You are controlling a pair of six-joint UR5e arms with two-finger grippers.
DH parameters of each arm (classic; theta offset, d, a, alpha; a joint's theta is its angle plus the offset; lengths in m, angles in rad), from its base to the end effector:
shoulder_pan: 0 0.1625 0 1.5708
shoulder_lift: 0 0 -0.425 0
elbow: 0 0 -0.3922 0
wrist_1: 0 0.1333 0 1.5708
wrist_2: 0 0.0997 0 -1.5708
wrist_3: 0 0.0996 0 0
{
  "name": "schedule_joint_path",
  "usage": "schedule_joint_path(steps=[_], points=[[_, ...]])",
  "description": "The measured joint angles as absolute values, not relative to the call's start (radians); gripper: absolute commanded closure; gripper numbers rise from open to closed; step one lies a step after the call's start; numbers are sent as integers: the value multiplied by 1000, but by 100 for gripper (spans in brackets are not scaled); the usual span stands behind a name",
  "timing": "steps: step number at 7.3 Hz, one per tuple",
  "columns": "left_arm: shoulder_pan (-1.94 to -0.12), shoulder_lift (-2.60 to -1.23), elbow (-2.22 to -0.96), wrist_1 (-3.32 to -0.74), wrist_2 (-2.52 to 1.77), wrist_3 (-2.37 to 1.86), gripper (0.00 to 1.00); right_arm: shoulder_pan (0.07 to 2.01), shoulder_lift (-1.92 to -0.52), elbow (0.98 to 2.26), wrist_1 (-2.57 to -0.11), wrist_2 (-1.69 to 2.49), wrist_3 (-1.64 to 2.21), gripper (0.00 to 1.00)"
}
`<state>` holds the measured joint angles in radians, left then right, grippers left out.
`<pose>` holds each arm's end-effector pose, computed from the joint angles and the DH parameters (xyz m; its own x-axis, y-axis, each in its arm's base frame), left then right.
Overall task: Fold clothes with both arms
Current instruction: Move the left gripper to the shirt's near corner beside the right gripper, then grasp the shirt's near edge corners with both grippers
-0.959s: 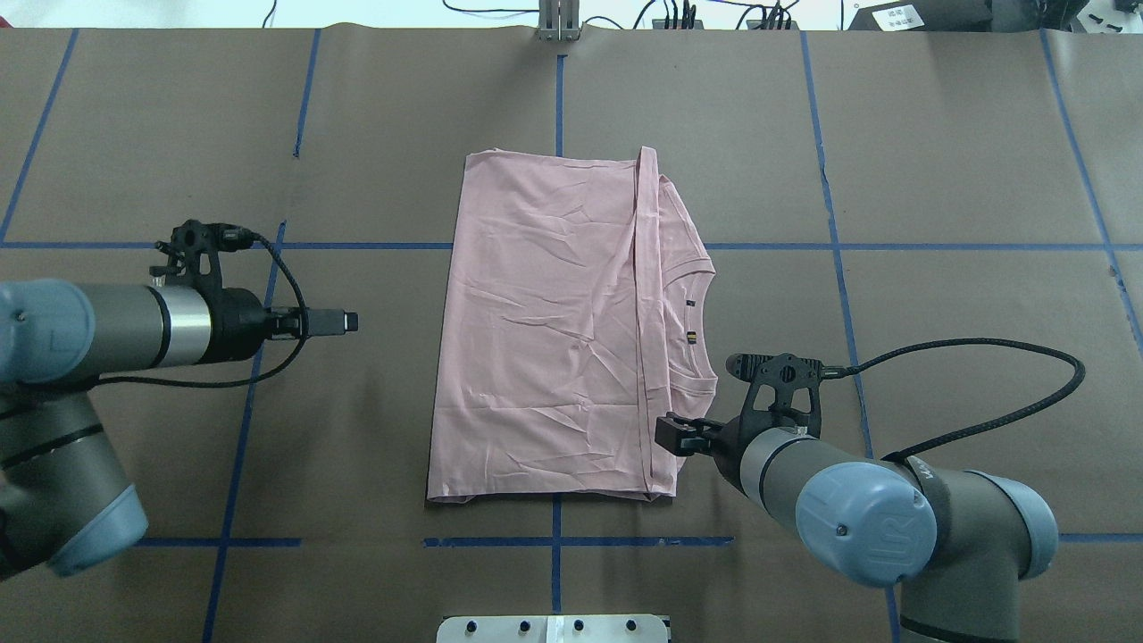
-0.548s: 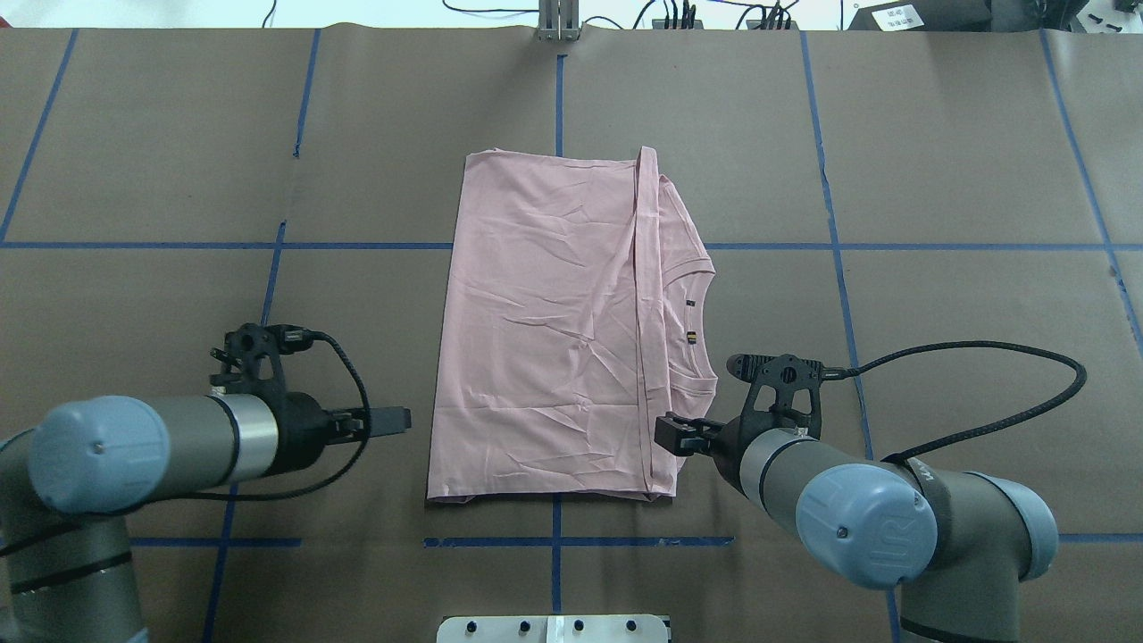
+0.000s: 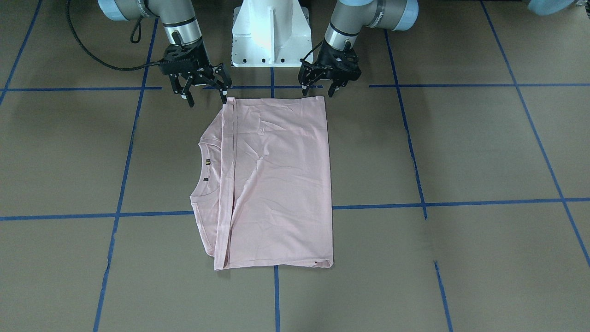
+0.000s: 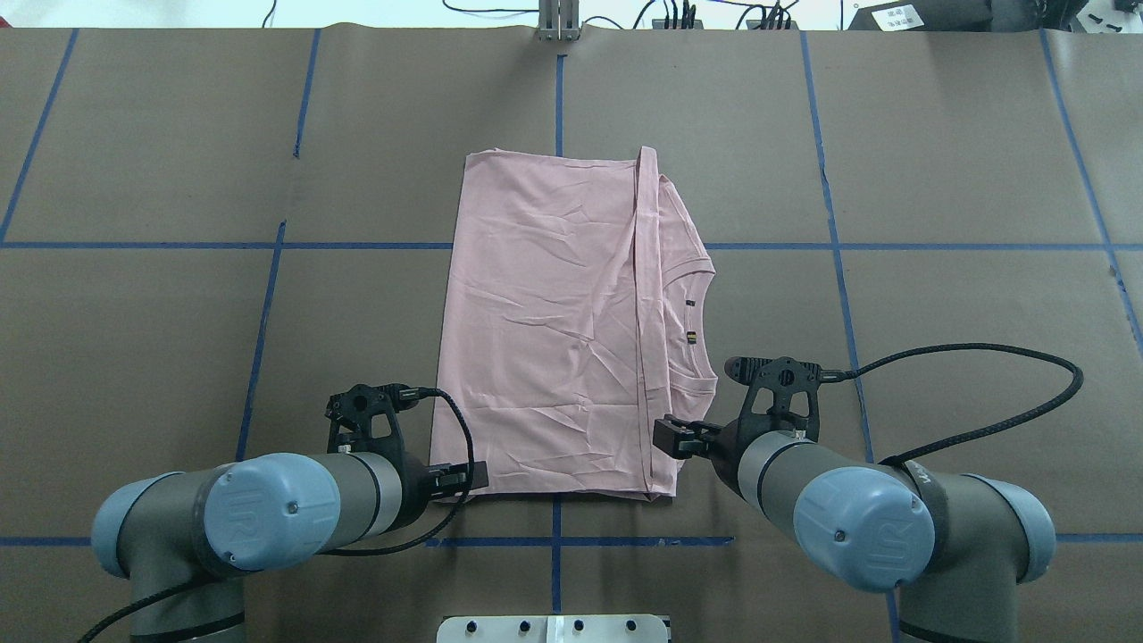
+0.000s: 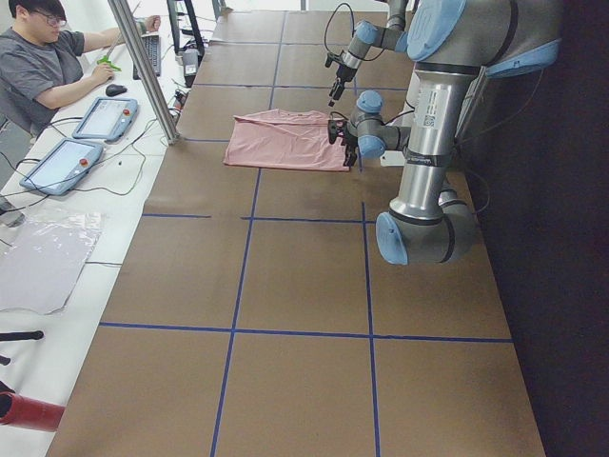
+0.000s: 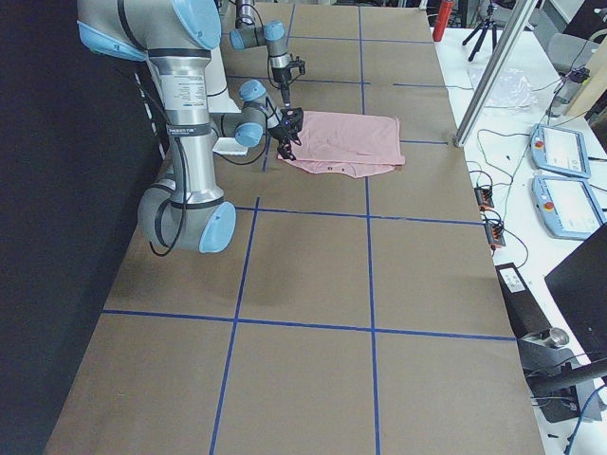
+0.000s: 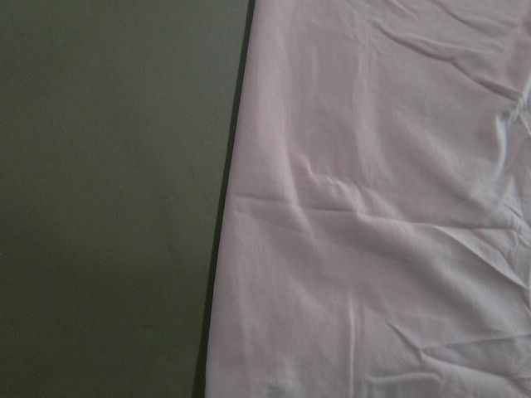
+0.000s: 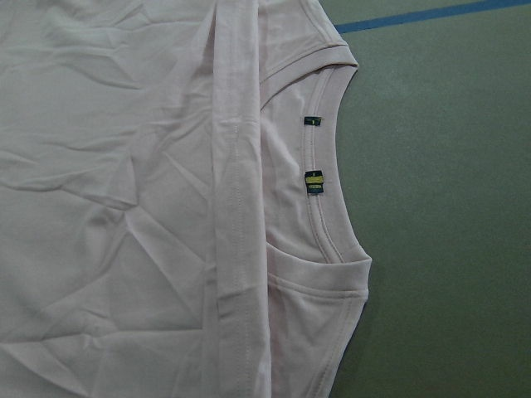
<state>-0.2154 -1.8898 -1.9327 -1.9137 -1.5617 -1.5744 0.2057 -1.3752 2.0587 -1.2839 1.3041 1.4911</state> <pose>0.5330 -0.2540 0.2858 0.5073 -0.1147 -0.8541 0.2231 0.9748 0.0017 -0.4787 -0.2629 0.3037 0.5839 0.0434 0.8106 -0.3646 0.9062 0.2141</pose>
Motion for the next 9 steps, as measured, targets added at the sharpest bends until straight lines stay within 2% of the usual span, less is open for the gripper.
schedule_joint_path(steps=[1, 3, 9], points=[[-214, -1893, -1915, -1910, -1562, -1576, 18, 205, -1375, 2059, -1284, 1304, 1491, 0], [-213, -1895, -1897, -1910, -1563, -1577, 28, 204, -1376, 2059, -1284, 1304, 1491, 0], [-209, -1905, -1890, -1910, -1563, -1581, 34, 204, -1376, 2057, -1284, 1302, 1491, 0]])
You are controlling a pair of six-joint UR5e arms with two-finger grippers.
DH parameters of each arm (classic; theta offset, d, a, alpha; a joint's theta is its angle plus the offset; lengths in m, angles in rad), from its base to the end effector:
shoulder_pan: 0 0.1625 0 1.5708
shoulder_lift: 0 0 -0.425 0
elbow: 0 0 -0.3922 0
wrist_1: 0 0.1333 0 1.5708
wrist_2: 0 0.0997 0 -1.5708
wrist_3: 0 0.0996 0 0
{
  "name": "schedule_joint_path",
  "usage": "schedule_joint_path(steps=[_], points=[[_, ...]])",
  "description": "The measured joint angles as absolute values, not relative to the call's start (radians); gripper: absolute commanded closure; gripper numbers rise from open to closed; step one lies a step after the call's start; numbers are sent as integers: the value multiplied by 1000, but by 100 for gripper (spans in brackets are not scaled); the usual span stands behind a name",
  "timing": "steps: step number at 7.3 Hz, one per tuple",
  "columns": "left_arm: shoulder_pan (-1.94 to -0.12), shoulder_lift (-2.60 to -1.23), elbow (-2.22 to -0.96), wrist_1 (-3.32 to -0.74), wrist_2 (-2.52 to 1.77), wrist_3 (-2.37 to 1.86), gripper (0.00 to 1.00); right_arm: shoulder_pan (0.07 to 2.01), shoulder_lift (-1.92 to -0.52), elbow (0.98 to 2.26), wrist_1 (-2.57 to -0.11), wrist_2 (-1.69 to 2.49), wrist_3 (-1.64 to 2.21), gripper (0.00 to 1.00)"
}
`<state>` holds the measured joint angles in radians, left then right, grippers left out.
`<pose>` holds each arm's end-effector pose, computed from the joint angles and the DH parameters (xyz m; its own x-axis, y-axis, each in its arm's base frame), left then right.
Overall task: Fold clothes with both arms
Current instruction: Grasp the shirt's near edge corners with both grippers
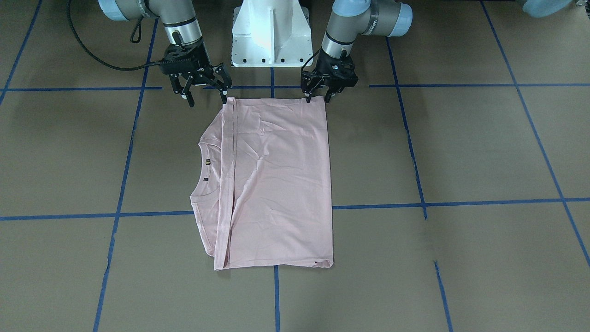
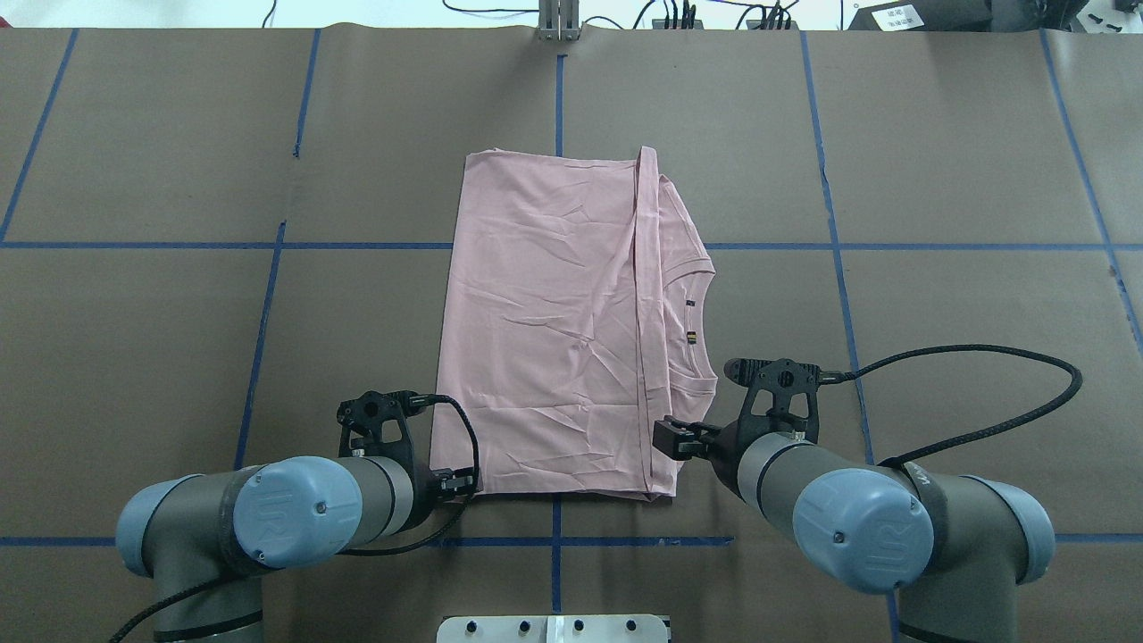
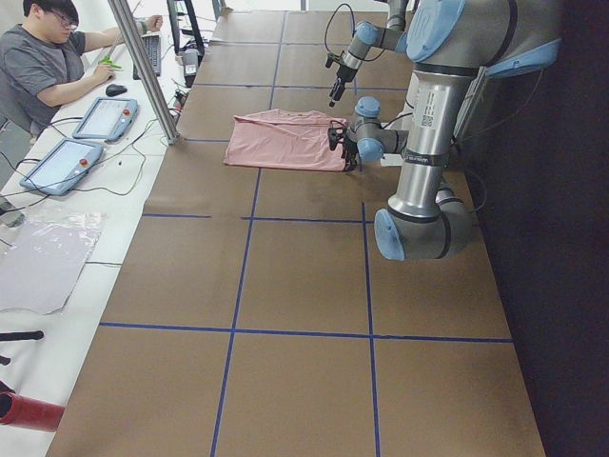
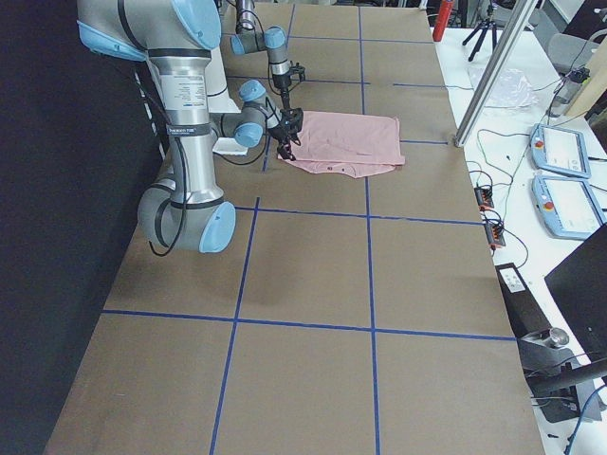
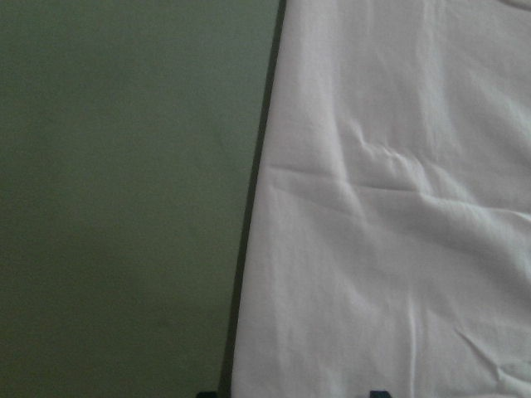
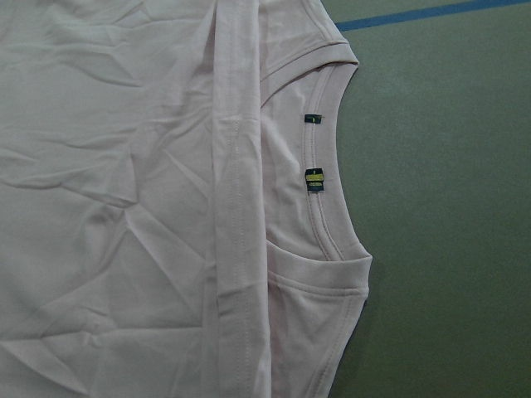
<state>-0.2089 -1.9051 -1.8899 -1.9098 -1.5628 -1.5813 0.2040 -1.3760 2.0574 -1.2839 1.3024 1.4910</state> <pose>0.5482 -0.2533 0.2965 0.5325 -0.1236 -0.8373 0.2195 0.9756 -0.0044 -0.4793 -0.2623 0.3047 0.5858 0.0427 0.8093 -0.3638 0.9062 0.2155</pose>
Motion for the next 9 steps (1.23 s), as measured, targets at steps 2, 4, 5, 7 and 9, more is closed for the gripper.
schedule_joint_path(steps=[2, 4, 5, 7, 9], points=[[-200, -1905, -1889, -1910, -1562, -1584, 34, 204, -1377, 2057, -1284, 1302, 1491, 0], [-195, -1904, -1888, -1910, -1562, -1584, 39, 203, -1377, 2057, -1284, 1302, 1491, 0], [-194, -1904, -1886, -1910, -1562, -1585, 54, 202, -1377, 2056, -1284, 1302, 1491, 0], [-194, -1905, -1882, -1910, -1561, -1584, 100, 201, -1376, 2055, -1284, 1302, 1491, 0], [-193, -1905, -1880, -1910, -1561, -1581, 100, 200, -1376, 2054, -1284, 1302, 1491, 0]])
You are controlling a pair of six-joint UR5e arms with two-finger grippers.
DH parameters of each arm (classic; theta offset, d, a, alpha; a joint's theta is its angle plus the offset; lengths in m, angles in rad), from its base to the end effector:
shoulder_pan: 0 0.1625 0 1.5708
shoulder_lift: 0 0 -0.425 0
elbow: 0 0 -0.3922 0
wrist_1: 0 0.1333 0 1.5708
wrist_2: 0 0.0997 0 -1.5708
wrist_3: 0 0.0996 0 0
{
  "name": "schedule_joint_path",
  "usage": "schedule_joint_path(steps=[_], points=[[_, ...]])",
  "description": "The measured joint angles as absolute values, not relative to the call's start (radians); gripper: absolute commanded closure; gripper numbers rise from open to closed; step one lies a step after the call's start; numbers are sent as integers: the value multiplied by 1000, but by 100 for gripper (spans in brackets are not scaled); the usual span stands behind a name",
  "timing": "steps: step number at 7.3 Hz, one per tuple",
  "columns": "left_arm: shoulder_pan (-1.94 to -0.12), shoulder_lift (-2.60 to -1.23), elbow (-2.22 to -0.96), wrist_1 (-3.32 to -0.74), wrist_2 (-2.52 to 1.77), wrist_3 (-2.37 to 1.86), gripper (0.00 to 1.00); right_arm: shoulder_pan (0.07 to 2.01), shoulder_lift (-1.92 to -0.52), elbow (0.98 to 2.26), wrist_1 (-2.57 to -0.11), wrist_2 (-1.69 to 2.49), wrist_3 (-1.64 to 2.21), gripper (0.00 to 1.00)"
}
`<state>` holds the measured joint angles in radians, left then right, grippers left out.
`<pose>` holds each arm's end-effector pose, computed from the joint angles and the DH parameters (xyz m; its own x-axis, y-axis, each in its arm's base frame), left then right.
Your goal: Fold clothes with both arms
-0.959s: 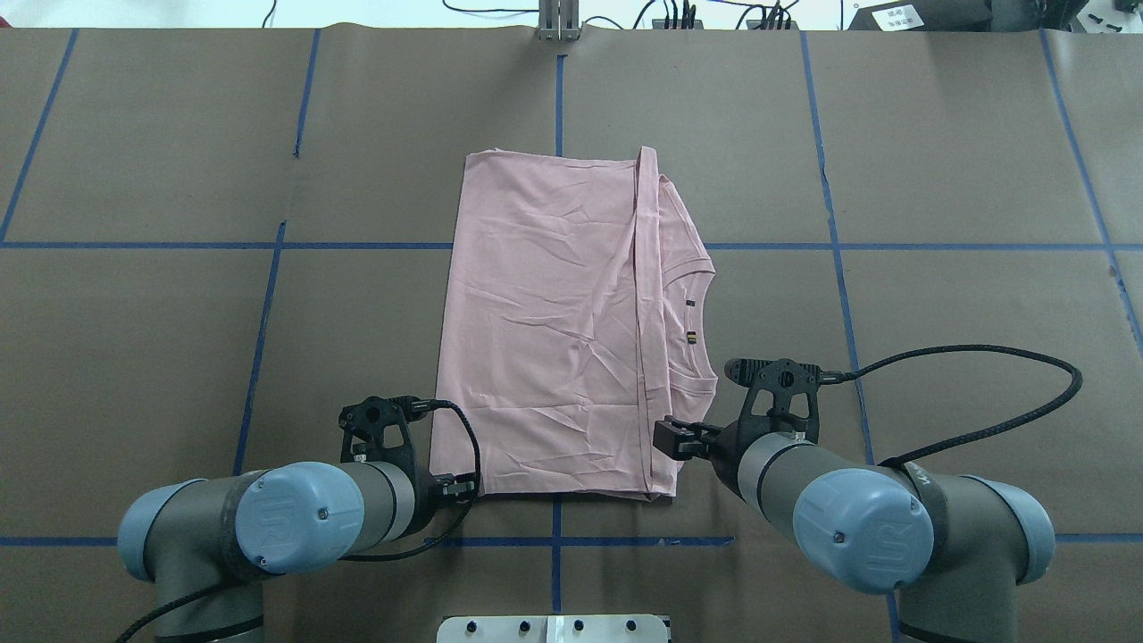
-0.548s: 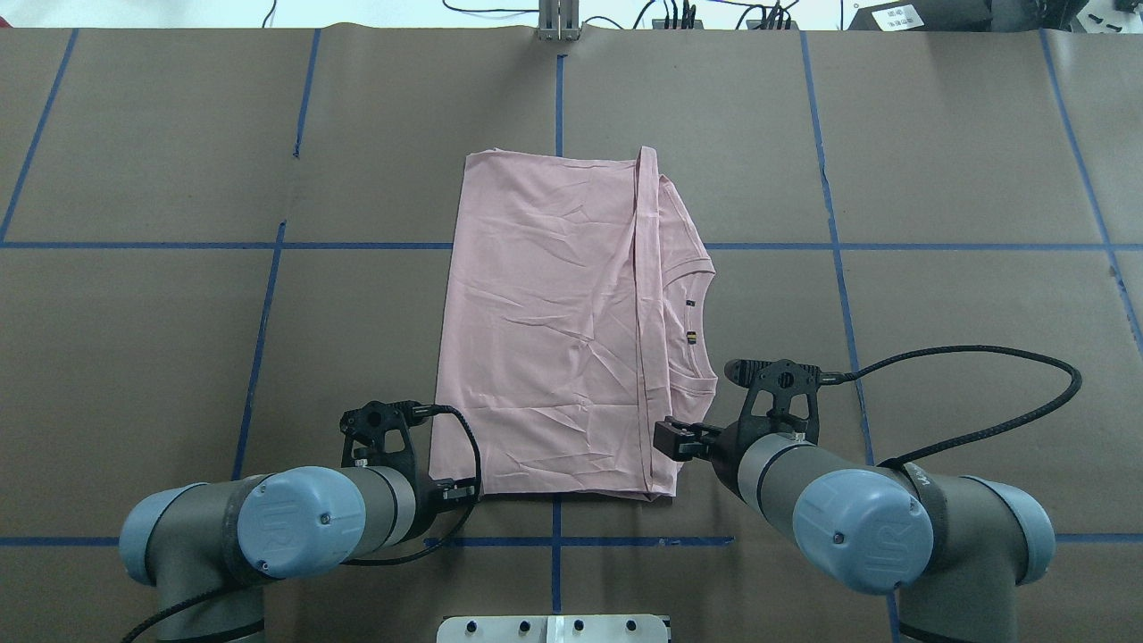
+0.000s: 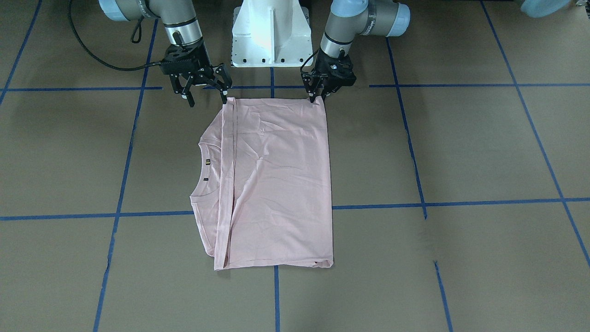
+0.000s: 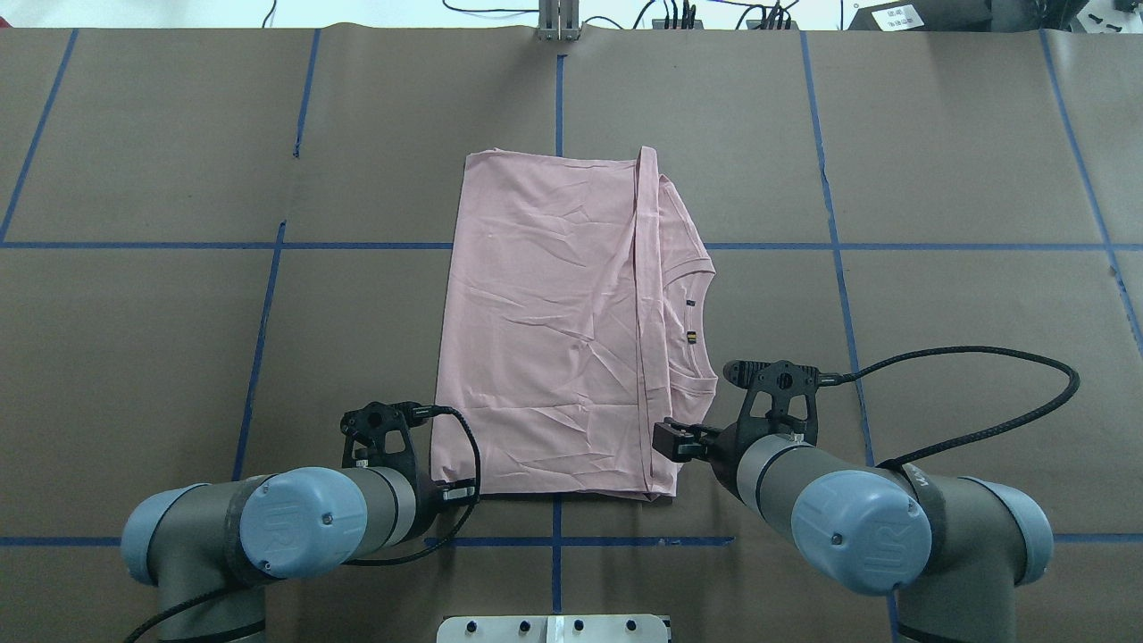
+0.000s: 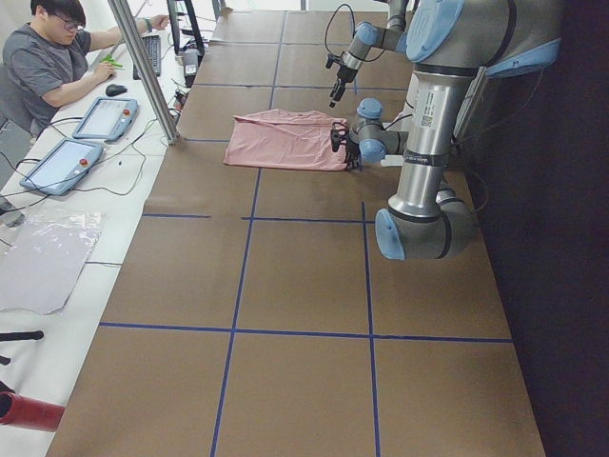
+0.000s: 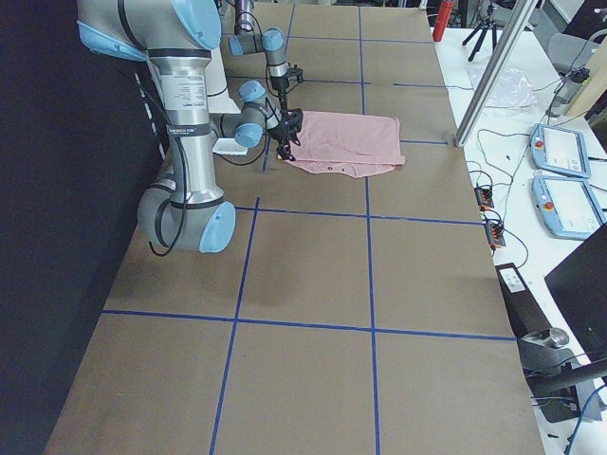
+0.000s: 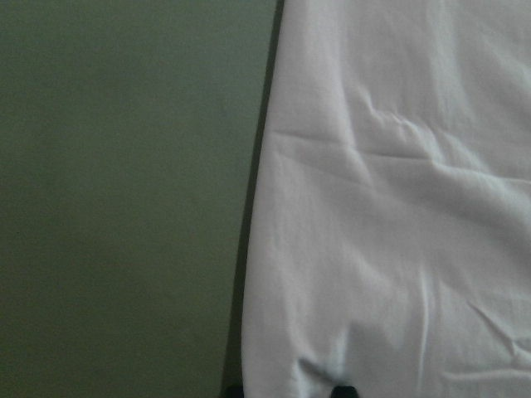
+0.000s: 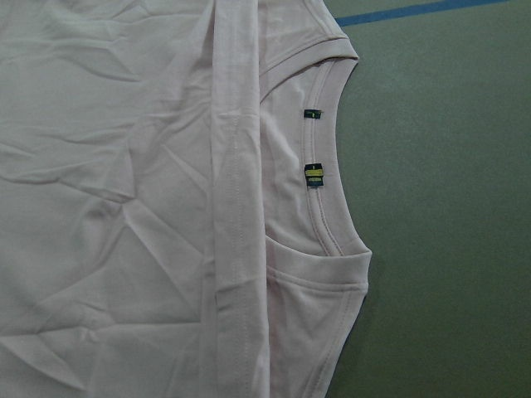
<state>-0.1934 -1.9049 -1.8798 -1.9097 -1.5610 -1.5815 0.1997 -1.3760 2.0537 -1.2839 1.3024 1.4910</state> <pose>0.5546 -0.2454 0.3012 0.5428 -0.1172 -0.8316 0.2060 0.9785 -0.0035 -0.4814 -0.2604 0.3063 0.5889 0.0408 0.8072 -0.3591 0.9079 0.2161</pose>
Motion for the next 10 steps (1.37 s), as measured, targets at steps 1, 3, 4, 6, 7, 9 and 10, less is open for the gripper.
schedule_joint_path(steps=[1, 3, 4, 6, 7, 9, 10], points=[[-193, -1905, -1880, -1910, -1561, -1579, 100, 198, -1376, 2053, -1284, 1302, 1495, 3], [-195, -1906, -1889, -1910, -1559, -1576, 100, 175, -1363, 2050, -1293, 1288, 1557, 14], [-195, -1906, -1890, -1910, -1559, -1576, 100, 155, -1353, 2048, -1305, 1283, 1607, 19], [-195, -1906, -1892, -1910, -1560, -1577, 100, 101, -1272, 2038, -1445, 1281, 1792, 31], [-195, -1907, -1893, -1910, -1560, -1578, 100, 83, -1216, 2016, -1523, 1282, 1879, 38], [-194, -1907, -1894, -1910, -1560, -1582, 100, 79, -1171, 1981, -1576, 1284, 1984, 37], [-194, -1907, -1894, -1910, -1559, -1583, 100, 83, -1165, 1969, -1585, 1285, 2008, 37]])
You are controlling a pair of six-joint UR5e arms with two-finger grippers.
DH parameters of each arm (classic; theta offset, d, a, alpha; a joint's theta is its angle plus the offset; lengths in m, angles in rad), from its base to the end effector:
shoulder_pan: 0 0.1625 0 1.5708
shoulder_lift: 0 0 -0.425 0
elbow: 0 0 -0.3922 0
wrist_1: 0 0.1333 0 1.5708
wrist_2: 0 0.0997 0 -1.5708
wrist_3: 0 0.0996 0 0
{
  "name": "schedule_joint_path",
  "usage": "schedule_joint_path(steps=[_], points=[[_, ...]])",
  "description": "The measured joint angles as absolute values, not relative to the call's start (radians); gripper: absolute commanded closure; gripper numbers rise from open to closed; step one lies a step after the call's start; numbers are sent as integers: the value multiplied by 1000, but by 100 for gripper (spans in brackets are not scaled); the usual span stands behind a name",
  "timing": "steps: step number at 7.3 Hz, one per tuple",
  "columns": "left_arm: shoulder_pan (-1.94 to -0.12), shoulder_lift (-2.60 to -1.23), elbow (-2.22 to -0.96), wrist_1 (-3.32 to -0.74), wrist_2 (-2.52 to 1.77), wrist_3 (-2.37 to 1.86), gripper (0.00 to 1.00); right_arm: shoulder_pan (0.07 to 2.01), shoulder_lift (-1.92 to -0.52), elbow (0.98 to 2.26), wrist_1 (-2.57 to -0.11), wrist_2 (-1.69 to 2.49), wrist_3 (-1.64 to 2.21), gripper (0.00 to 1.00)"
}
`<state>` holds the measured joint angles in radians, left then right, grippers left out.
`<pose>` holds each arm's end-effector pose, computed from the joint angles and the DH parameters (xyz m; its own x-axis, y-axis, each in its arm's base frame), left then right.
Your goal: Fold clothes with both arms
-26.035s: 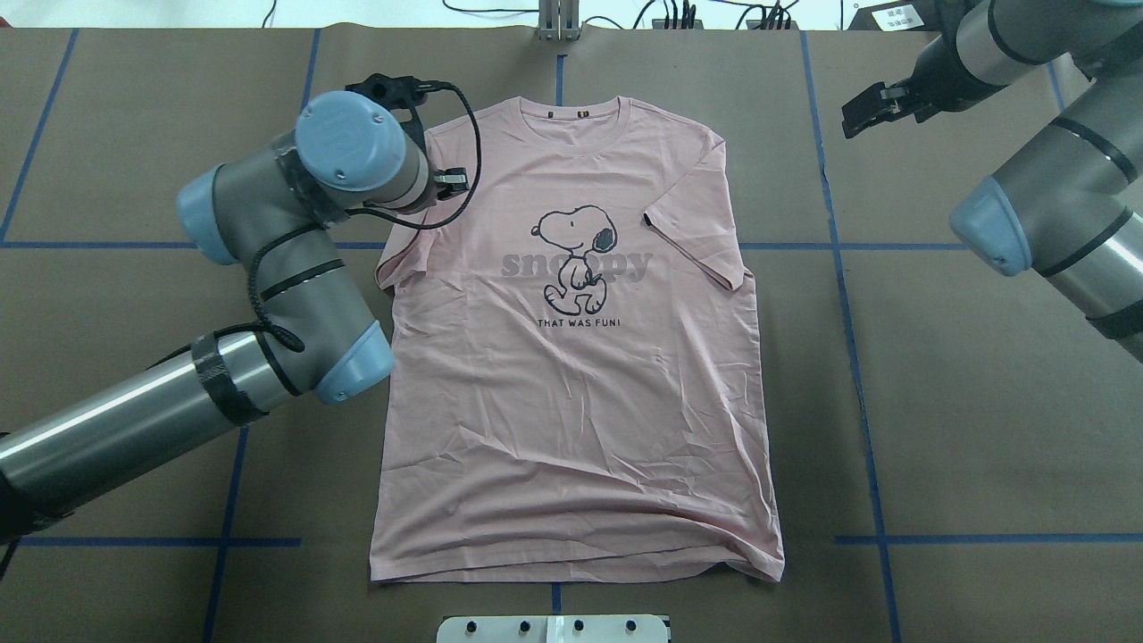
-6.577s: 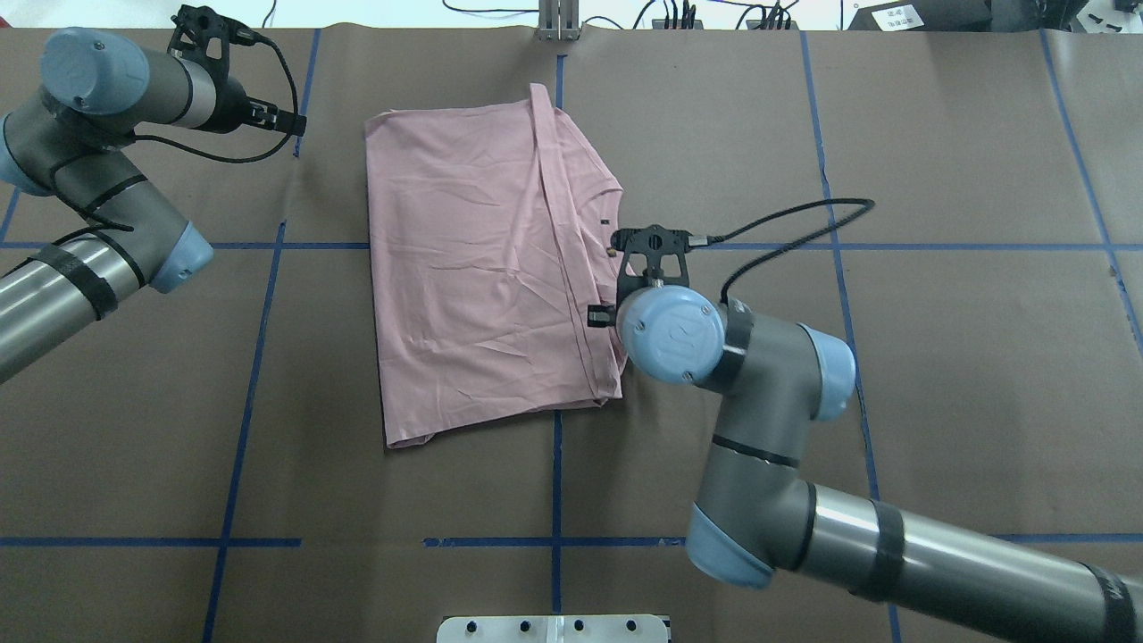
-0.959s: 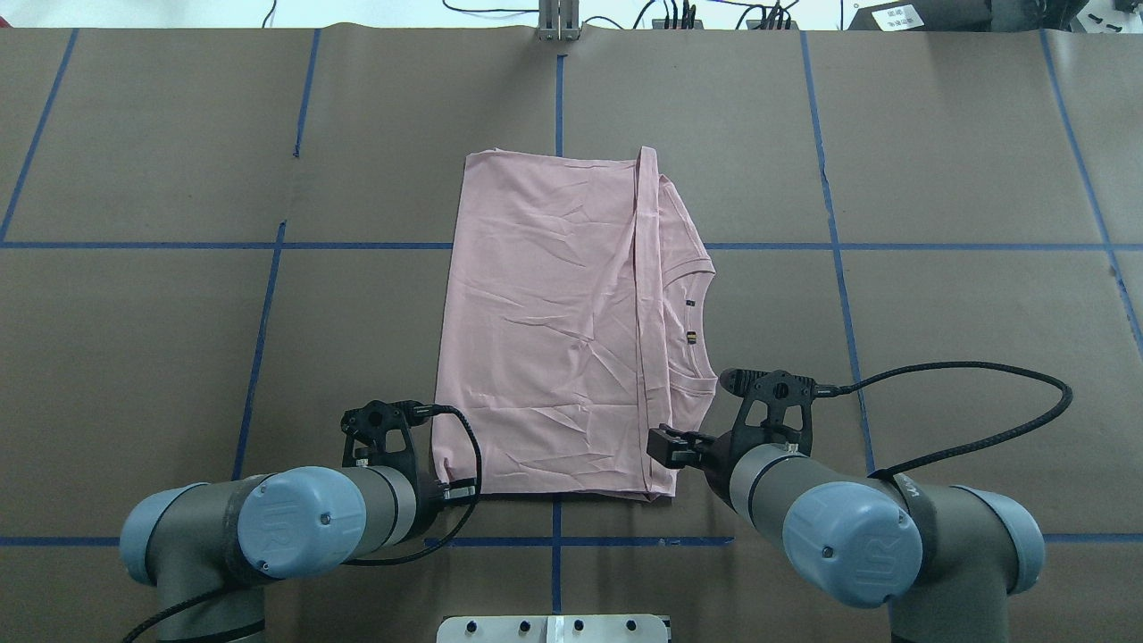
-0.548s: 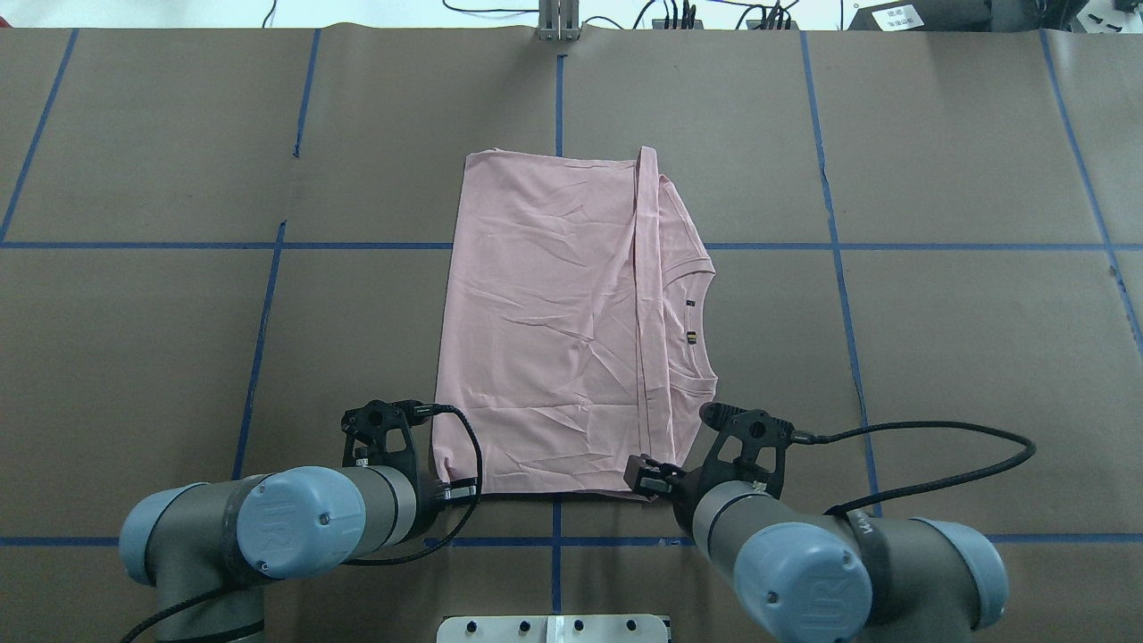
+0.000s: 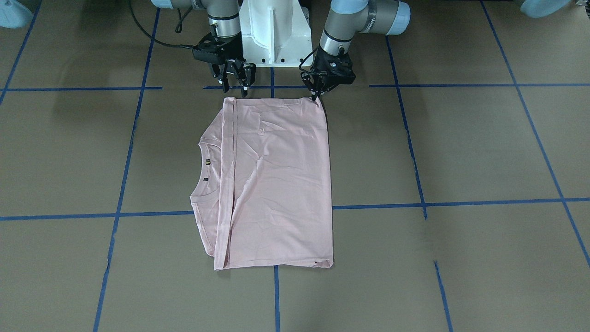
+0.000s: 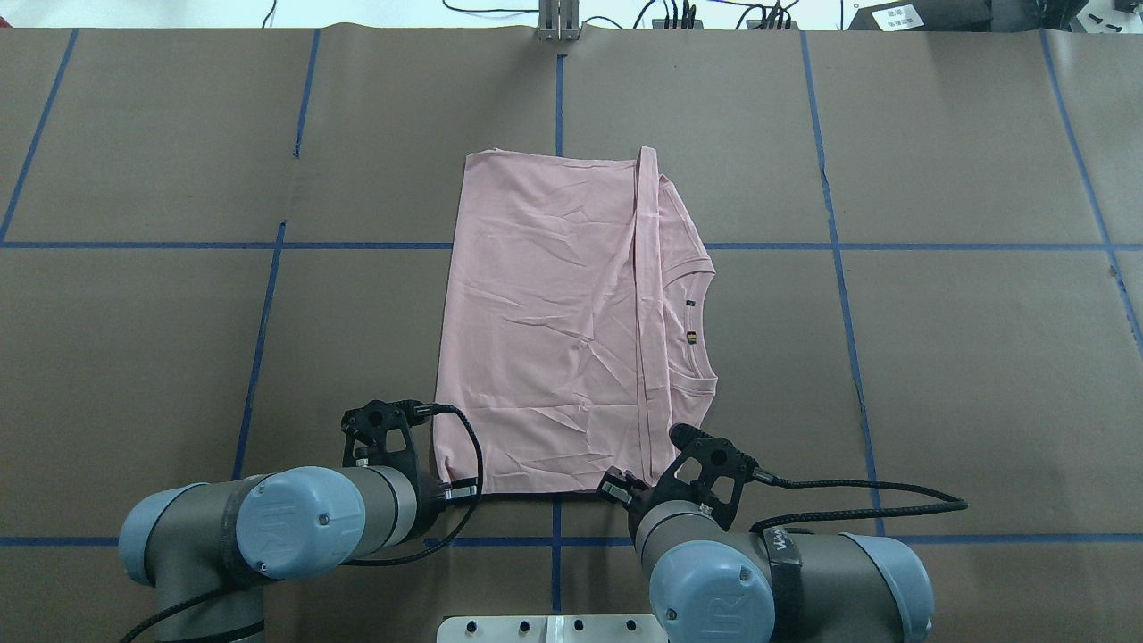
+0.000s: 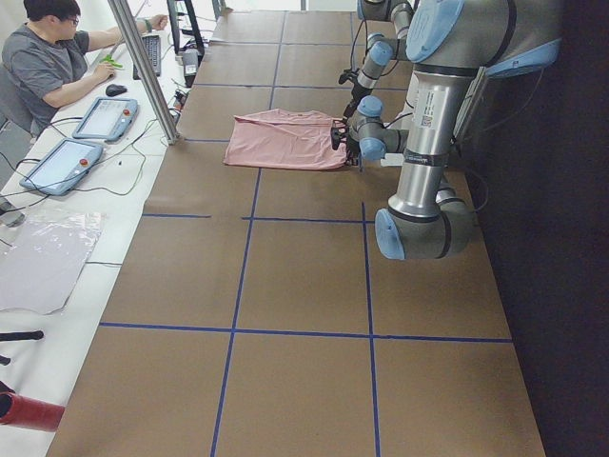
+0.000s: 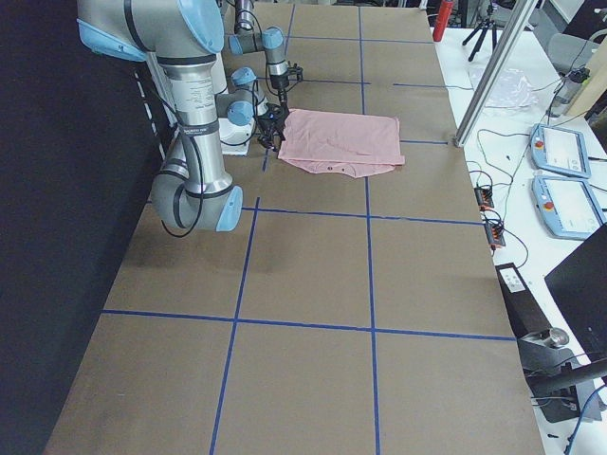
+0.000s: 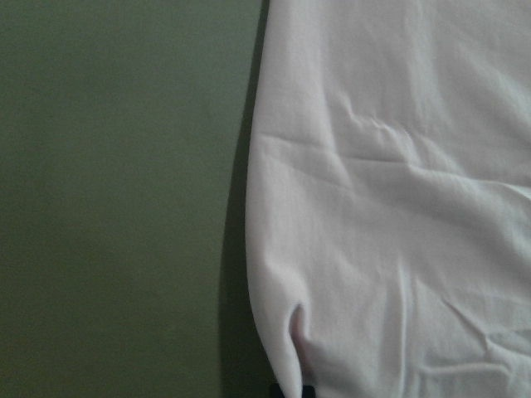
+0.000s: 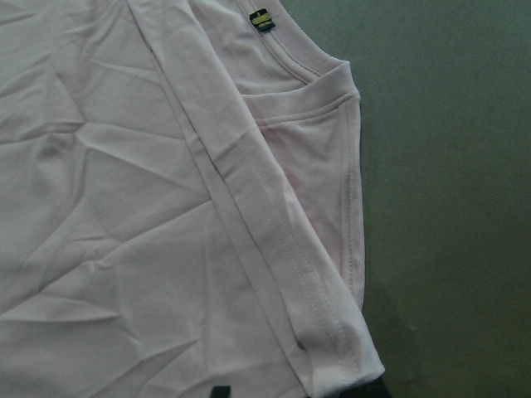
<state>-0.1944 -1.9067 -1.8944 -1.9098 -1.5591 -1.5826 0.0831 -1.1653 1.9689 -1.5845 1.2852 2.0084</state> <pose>0.5507 -0.2455 0.2936 0.5289 -0.1162 -0.8407 0.2091 0.9779 -0.0036 -0.5626 -0.2088 0.2672 0.5171 0.4511 0.7274 -0.5500 0.8263 -0.1214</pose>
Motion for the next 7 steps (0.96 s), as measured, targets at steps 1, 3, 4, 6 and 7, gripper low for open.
schedule_joint_path(steps=[1, 3, 4, 6, 7], points=[[-194, -1907, -1894, -1910, -1559, -1583, 100, 88, -1162, 1948, -1588, 1289, 2015, 37], [-195, -1907, -1895, -1910, -1559, -1583, 100, 95, -1155, 1915, -1594, 1304, 2013, 37], [-194, -1907, -1895, -1910, -1559, -1583, 100, 96, -1152, 1910, -1602, 1313, 2012, 37], [-193, -1906, -1895, -1910, -1559, -1583, 100, 96, -1150, 1905, -1609, 1318, 2011, 42], [-193, -1905, -1895, -1910, -1560, -1583, 100, 95, -1149, 1904, -1610, 1319, 2012, 42]])
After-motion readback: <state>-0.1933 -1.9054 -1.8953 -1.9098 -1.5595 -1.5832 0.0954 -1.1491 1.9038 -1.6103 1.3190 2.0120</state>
